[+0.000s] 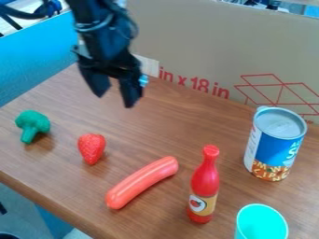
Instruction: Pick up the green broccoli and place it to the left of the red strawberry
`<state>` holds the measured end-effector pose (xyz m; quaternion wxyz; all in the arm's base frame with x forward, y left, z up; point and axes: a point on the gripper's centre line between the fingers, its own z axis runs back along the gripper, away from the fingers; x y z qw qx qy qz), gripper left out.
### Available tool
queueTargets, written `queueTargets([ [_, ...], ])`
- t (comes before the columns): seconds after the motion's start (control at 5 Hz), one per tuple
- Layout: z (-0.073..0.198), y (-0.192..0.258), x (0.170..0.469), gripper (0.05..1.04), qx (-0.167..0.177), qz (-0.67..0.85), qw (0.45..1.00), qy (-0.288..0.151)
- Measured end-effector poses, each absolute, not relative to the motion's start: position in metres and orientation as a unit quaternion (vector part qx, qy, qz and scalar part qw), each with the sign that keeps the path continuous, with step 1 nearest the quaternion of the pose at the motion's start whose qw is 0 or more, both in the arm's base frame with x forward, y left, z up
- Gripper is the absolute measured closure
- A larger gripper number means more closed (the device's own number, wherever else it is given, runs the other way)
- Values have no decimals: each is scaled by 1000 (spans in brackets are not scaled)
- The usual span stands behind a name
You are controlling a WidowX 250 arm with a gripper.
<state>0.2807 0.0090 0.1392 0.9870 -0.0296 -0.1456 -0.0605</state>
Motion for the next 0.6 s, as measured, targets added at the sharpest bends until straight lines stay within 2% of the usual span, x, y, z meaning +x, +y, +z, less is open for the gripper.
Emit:
queueTargets([
  [0.2, 156, 6, 282, 82, -7, -96, 988, -119],
  [0.4, 153, 3, 280, 82, 1, -107, 990, -93],
  [0.6, 153, 2, 280, 82, 0, -109, 990, -92],
])
